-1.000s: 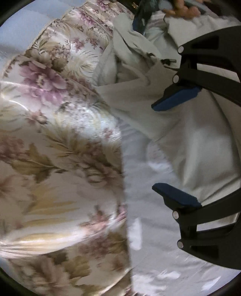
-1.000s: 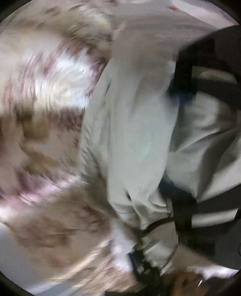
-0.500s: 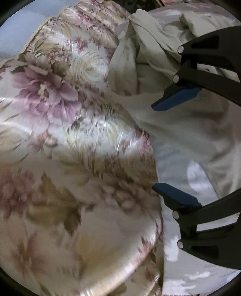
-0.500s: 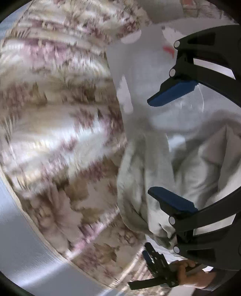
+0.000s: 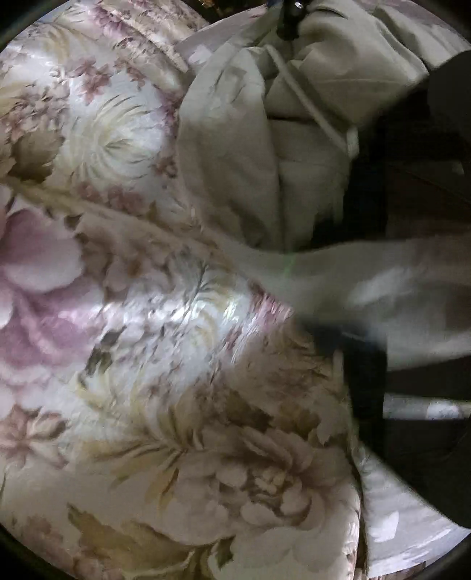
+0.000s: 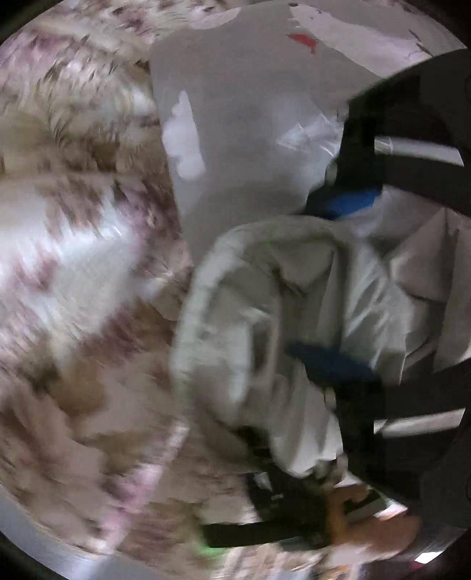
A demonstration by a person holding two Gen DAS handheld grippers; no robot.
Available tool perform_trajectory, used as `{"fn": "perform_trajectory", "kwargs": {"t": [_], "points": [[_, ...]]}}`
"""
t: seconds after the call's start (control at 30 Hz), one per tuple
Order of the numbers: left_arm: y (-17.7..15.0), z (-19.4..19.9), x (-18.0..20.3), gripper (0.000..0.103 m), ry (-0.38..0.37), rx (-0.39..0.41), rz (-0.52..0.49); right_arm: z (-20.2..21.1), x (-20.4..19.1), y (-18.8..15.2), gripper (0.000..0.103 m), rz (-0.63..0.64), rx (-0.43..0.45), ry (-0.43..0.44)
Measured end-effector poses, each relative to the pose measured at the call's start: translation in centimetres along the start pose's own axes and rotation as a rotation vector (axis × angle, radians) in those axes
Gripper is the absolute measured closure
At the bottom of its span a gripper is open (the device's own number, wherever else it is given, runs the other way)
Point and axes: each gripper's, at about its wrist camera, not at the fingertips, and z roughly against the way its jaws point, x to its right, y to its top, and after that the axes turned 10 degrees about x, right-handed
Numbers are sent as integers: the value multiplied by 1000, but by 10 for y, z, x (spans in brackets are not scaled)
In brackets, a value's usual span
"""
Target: Fold large clothes
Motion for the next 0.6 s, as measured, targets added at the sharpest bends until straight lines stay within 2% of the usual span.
{"fn": "perform_trajectory", "kwargs": {"t": [0.07, 0.1, 0.17, 0.27, 0.33, 0.43, 0.5, 0.53, 0.6], "points": [[2, 16, -9, 97, -1, 55, 17, 6, -6, -1, 93, 47, 49, -23], [4, 22, -13, 97, -2, 75, 31, 16, -10, 1, 95, 62, 117, 3], [8, 44, -25, 97, -3, 134, 64, 28, -16, 4, 96, 74, 170, 8], [13, 79, -41, 98, 5, 211, 101, 61, -36, 11, 96, 113, 313, 83], [8, 112, -51, 98, -12, 282, 140, 81, -51, 14, 96, 153, 384, 91], [-14, 169, -57, 97, -47, 406, 160, 122, -72, 9, 96, 226, 497, 149], [-39, 204, -57, 97, -48, 461, 167, 132, -77, 5, 96, 244, 515, 173], [-53, 219, -55, 97, -55, 478, 155, 144, -83, -3, 96, 265, 525, 222], [-86, 237, -51, 96, -58, 476, 161, 161, -94, -27, 96, 341, 537, 260]]}}
